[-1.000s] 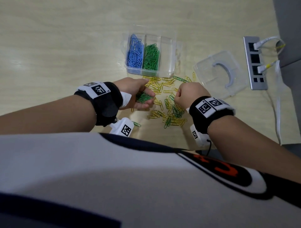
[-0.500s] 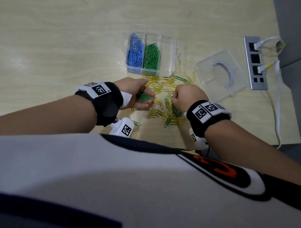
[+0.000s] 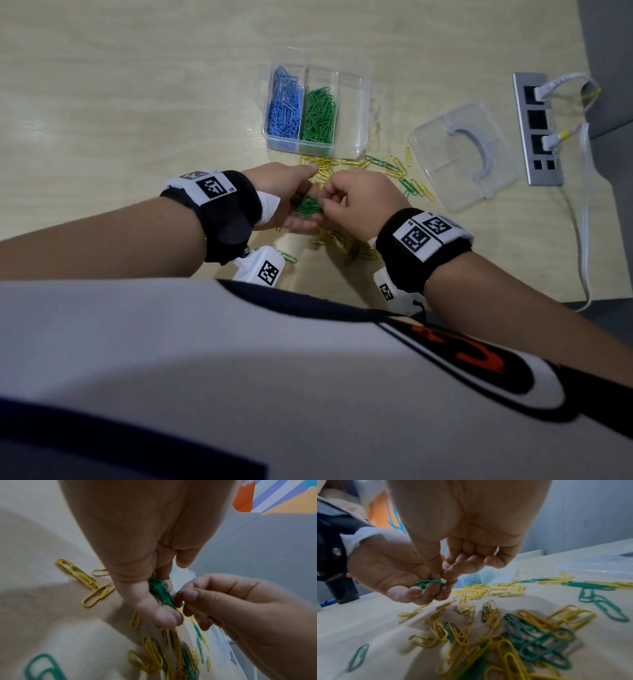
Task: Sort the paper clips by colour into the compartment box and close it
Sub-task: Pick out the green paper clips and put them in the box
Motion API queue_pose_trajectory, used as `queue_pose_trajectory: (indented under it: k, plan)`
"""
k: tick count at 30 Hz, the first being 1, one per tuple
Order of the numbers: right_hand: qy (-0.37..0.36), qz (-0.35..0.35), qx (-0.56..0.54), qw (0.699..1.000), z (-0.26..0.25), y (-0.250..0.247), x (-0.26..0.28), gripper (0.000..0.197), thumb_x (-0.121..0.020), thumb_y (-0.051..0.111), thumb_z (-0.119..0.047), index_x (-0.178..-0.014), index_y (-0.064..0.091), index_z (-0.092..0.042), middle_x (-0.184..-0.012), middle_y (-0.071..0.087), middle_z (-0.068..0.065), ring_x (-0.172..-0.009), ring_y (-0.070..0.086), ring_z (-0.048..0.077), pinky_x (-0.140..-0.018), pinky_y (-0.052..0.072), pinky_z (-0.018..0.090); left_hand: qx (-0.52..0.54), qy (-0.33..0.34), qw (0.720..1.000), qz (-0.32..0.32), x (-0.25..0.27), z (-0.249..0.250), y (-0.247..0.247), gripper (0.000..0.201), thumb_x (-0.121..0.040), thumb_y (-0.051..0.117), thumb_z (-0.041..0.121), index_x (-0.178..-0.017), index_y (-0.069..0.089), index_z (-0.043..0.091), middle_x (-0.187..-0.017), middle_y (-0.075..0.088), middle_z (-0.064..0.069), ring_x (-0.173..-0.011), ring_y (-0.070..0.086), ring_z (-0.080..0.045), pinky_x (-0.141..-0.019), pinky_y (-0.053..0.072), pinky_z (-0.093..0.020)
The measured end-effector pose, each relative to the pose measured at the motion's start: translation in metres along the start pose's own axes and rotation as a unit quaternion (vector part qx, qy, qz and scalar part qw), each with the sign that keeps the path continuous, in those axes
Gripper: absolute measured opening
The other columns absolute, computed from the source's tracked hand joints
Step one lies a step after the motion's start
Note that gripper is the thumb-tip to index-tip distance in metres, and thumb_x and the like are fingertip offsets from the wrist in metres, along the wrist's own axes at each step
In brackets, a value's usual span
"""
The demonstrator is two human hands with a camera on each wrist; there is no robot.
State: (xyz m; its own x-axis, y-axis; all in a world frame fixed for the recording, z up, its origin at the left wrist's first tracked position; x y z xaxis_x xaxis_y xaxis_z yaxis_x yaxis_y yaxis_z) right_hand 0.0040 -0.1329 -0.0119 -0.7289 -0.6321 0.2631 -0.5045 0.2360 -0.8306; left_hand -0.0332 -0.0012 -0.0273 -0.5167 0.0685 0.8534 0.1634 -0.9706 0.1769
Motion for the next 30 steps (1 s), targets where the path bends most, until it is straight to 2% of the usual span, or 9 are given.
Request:
queue_pose_trajectory:
  k: [4, 8, 12, 15, 18, 21, 23, 25, 30]
  plan:
    - [0.062, 0.05, -0.038, 0.996, 0.015, -0.001, -0.002, 0.015, -0.085, 0.055, -0.03, -0.078, 0.06, -0.018, -0.074, 0.062, -0.003, -0.072, 0.057, 0.018, -0.065, 0.048, 0.031, 0.009, -0.005, 1.0, -0.015, 0.001, 0.0, -0.003, 0.048, -0.101, 0.035, 0.04, -0.085, 0.059, 0.002, -0.069, 0.056, -0.015, -0.073, 0.06, -0.027, -0.065, 0.057, -0.029]
    - [0.131, -0.041, 0.117, 0.984, 0.039, 0.002, -0.003, 0.022, -0.081, 0.062, -0.042, -0.086, 0.053, -0.022, -0.082, 0.057, -0.003, -0.08, 0.055, 0.021, -0.072, 0.049, 0.033, 0.015, -0.013, 1.0, -0.019, 0.003, 0.0, -0.005, 0.047, -0.101, 0.034, 0.039, -0.085, 0.058, 0.002, -0.063, 0.055, -0.013, -0.069, 0.065, -0.027, -0.061, 0.056, -0.027]
    - [0.161, -0.048, 0.108, 0.98, 0.046, 0.005, -0.003, 0.006, -0.082, 0.061, -0.027, -0.083, 0.055, -0.025, -0.083, 0.061, -0.001, -0.081, 0.058, 0.022, -0.067, 0.047, 0.028, 0.012, -0.011, 1.0, -0.019, 0.003, 0.001, -0.004, 0.046, -0.101, 0.034, 0.038, -0.085, 0.057, 0.003, -0.065, 0.055, -0.013, -0.067, 0.065, -0.025, -0.06, 0.056, -0.026]
    - [0.163, -0.037, 0.096, 0.981, 0.048, 0.001, -0.006, 0.003, -0.083, 0.059, -0.025, -0.08, 0.057, -0.025, -0.084, 0.063, -0.001, -0.081, 0.058, 0.022, -0.072, 0.051, 0.03, 0.017, -0.01, 1.0, -0.018, 0.002, 0.002, -0.004, 0.045, -0.101, 0.035, 0.038, -0.085, 0.058, 0.003, -0.066, 0.056, -0.012, -0.061, 0.061, -0.022, -0.059, 0.056, -0.027]
    - [0.164, -0.037, 0.093, 0.981, 0.052, -0.003, -0.007, 0.005, -0.085, 0.058, -0.026, -0.081, 0.058, -0.024, -0.086, 0.065, 0.002, -0.082, 0.059, 0.024, -0.072, 0.052, 0.031, 0.022, -0.01, 1.0, -0.019, 0.002, 0.002, -0.006, 0.045, -0.101, 0.035, 0.038, -0.085, 0.058, 0.003, -0.066, 0.056, -0.012, -0.066, 0.058, -0.022, -0.055, 0.057, -0.027]
    - [0.177, 0.001, 0.097, 0.98, 0.055, -0.007, -0.006, 0.013, -0.086, 0.054, -0.02, -0.096, 0.06, -0.024, -0.097, 0.063, 0.002, -0.085, 0.058, 0.025, -0.072, 0.049, 0.031, 0.017, -0.011, 1.0, -0.018, 0.002, 0.002, -0.007, 0.045, -0.101, 0.035, 0.038, -0.085, 0.058, 0.003, -0.069, 0.056, -0.012, -0.067, 0.058, -0.021, -0.055, 0.056, -0.026]
    - [0.161, 0.025, 0.113, 0.98, 0.052, -0.009, -0.005, 0.021, -0.085, 0.057, -0.02, -0.106, 0.055, -0.022, -0.103, 0.053, -0.001, -0.087, 0.054, 0.024, -0.076, 0.045, 0.034, 0.014, -0.013, 1.0, -0.018, 0.001, 0.002, -0.007, 0.046, -0.101, 0.034, 0.039, -0.084, 0.058, 0.003, -0.07, 0.055, -0.012, -0.067, 0.057, -0.02, -0.056, 0.056, -0.026]
    - [0.132, 0.018, 0.114, 0.985, 0.046, -0.009, -0.004, 0.017, -0.084, 0.061, -0.028, -0.099, 0.055, -0.022, -0.099, 0.047, -0.003, -0.083, 0.052, 0.021, -0.077, 0.046, 0.035, 0.01, -0.012, 1.0, -0.015, 0.001, 0.003, -0.006, 0.047, -0.101, 0.034, 0.039, -0.083, 0.058, 0.004, -0.069, 0.055, -0.012, -0.068, 0.057, -0.02, -0.055, 0.056, -0.025]
    - [0.109, -0.043, 0.165, 0.979, 0.036, 0.003, -0.002, 0.014, -0.087, 0.058, -0.037, -0.088, 0.063, -0.024, -0.098, 0.06, -0.002, -0.088, 0.059, 0.022, -0.08, 0.05, 0.036, 0.001, -0.015, 1.0, -0.009, 0.0, 0.004, -0.005, 0.047, -0.101, 0.033, 0.04, -0.084, 0.058, 0.004, -0.068, 0.056, -0.011, -0.064, 0.057, -0.019, -0.054, 0.056, -0.025]
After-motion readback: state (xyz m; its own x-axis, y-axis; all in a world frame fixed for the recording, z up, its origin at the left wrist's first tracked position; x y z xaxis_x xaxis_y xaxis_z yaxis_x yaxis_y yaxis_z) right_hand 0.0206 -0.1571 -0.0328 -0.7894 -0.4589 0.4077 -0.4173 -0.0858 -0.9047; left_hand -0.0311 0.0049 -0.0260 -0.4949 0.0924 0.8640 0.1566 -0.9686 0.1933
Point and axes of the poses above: each hand's wrist, its own x-axis away from the middle knuckle, its own y-axis out of the palm, z = x × y, the point moved 2 cm from there along -x, towards the middle knuckle
